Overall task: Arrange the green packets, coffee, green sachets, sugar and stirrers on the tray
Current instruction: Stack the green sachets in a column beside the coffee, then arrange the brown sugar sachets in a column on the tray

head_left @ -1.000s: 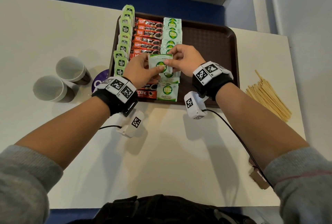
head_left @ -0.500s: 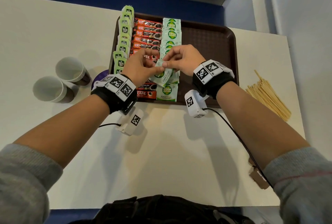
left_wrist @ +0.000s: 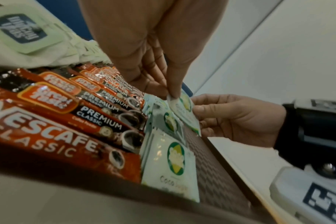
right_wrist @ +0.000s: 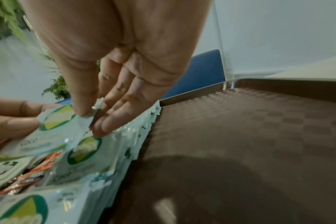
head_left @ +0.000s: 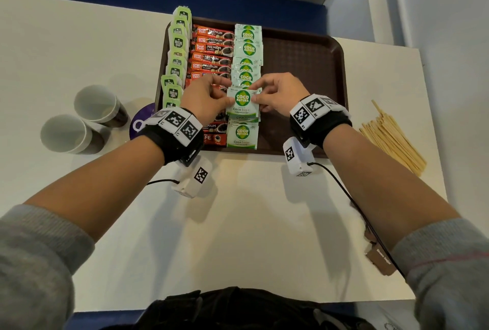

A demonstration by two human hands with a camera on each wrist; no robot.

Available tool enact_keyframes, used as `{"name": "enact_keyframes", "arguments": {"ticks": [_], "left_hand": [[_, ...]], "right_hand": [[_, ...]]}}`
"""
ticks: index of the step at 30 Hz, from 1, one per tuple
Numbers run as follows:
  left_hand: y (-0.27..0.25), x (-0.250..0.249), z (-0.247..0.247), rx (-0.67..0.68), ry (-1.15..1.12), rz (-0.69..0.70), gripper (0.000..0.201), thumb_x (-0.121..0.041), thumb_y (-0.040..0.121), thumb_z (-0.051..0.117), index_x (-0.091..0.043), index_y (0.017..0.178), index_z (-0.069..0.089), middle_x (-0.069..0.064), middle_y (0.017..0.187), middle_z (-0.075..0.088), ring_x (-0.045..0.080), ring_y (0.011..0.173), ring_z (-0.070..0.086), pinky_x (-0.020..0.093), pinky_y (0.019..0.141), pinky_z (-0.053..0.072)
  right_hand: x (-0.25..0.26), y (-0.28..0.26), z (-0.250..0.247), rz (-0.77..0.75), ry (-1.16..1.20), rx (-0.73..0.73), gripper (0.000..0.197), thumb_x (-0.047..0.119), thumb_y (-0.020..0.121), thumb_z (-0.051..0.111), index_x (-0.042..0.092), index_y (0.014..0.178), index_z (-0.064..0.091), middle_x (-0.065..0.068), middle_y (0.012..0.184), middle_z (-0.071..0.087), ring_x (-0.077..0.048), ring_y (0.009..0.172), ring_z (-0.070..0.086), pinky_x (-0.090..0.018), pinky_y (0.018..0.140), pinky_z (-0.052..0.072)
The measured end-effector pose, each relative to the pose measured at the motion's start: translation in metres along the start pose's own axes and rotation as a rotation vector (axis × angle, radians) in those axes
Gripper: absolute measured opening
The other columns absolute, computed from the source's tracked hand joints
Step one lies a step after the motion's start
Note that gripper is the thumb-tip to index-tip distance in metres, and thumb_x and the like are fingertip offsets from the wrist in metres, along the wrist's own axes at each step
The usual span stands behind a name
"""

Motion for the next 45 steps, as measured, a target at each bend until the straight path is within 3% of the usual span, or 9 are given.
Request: {"name": "enact_keyframes", "arguments": {"ticks": [3,7,15,23,29,32,34,40,45], "left_hand": [[0.000,0.002,0.005,-0.037,0.052,0.008,0.028,-0.014,0.078,0.076,-0.017,0.100,0.060,-0.008,0.071,0.063,0.004,0.065,0.059,0.018,0.070,0.051],[-0.002,0.005,0.012,-0.025,0.040,-0.019,0.019,-0.010,0.081,0.073,-0.016,0.095,0.061,-0.003,0.071,0.062,0.007,0.062,0.061,0.011,0.058,0.052],[-0.005,0.004,0.009,-0.068,0.114,-0.029,0.016,-0.010,0.082,0.072,-0.019,0.089,0.061,0.015,0.086,0.072,0.022,0.072,0.068,0.033,0.077,0.058],[-0.003,0.006,0.007,-0.074,0.220,-0.016,0.019,-0.008,0.080,0.068,-0.021,0.093,0.062,0.004,0.077,0.070,0.016,0.074,0.067,0.032,0.082,0.055],[-0.003,0.007,0.006,-0.080,0.243,-0.030,0.021,-0.011,0.078,0.070,-0.025,0.089,0.060,0.005,0.080,0.072,0.019,0.080,0.068,0.033,0.082,0.054],[-0.003,0.007,0.004,-0.079,0.244,-0.036,0.022,-0.013,0.078,0.072,-0.021,0.095,0.062,0.000,0.078,0.070,0.012,0.076,0.064,0.021,0.073,0.050],[-0.004,0.005,0.001,-0.084,0.240,-0.039,0.025,-0.015,0.078,0.073,-0.018,0.100,0.063,-0.004,0.076,0.068,0.008,0.074,0.062,0.012,0.065,0.043],[-0.015,-0.005,-0.002,-0.109,0.188,-0.017,0.039,-0.022,0.074,0.079,-0.016,0.107,0.059,-0.007,0.084,0.062,0.006,0.074,0.059,0.015,0.068,0.045],[-0.035,-0.026,0.013,-0.078,0.220,0.059,0.055,-0.026,0.071,0.082,-0.018,0.117,0.053,-0.006,0.101,0.058,0.010,0.086,0.056,0.024,0.078,0.047]], "right_hand": [[-0.009,0.003,-0.001,0.016,-0.052,-0.051,0.013,0.010,0.081,0.072,0.017,0.091,0.069,0.001,0.070,0.061,-0.016,0.069,0.063,-0.028,0.073,0.058],[-0.016,0.003,0.000,0.011,-0.134,-0.099,0.015,0.011,0.077,0.076,0.017,0.089,0.070,0.003,0.071,0.059,-0.012,0.069,0.061,-0.030,0.076,0.058],[-0.015,0.003,0.005,0.004,-0.206,-0.120,0.015,0.013,0.076,0.076,0.017,0.089,0.070,0.008,0.070,0.058,-0.007,0.067,0.057,-0.029,0.078,0.056],[-0.017,0.002,0.008,0.006,-0.246,-0.140,0.018,0.012,0.075,0.076,0.014,0.092,0.071,0.013,0.075,0.055,0.000,0.061,0.051,-0.005,0.062,0.042],[-0.016,0.003,0.007,0.000,-0.257,-0.145,0.020,0.014,0.072,0.080,0.016,0.088,0.069,0.000,0.094,0.061,-0.003,0.065,0.053,-0.009,0.065,0.045],[-0.014,0.001,0.004,0.004,-0.247,-0.152,0.020,0.015,0.072,0.080,0.015,0.089,0.069,-0.002,0.097,0.064,-0.007,0.070,0.056,-0.015,0.070,0.048],[-0.014,0.000,0.002,0.001,-0.259,-0.157,0.020,0.017,0.073,0.079,0.017,0.089,0.069,-0.001,0.097,0.063,-0.005,0.069,0.055,-0.010,0.066,0.045],[-0.004,-0.011,-0.006,-0.030,-0.279,-0.171,0.019,0.018,0.073,0.079,0.019,0.087,0.067,-0.003,0.099,0.065,-0.007,0.074,0.058,-0.007,0.067,0.044],[0.001,-0.035,-0.018,-0.024,-0.415,-0.135,0.031,0.025,0.074,0.079,0.019,0.102,0.065,0.001,0.104,0.054,-0.009,0.087,0.054,-0.015,0.072,0.040]]}}
Point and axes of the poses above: each hand's wrist, its own y-axis towards the middle knuckle, its own z-axis out of the palm, x = y × z, the point moved 4 cm from there along y, towards the middle knuckle
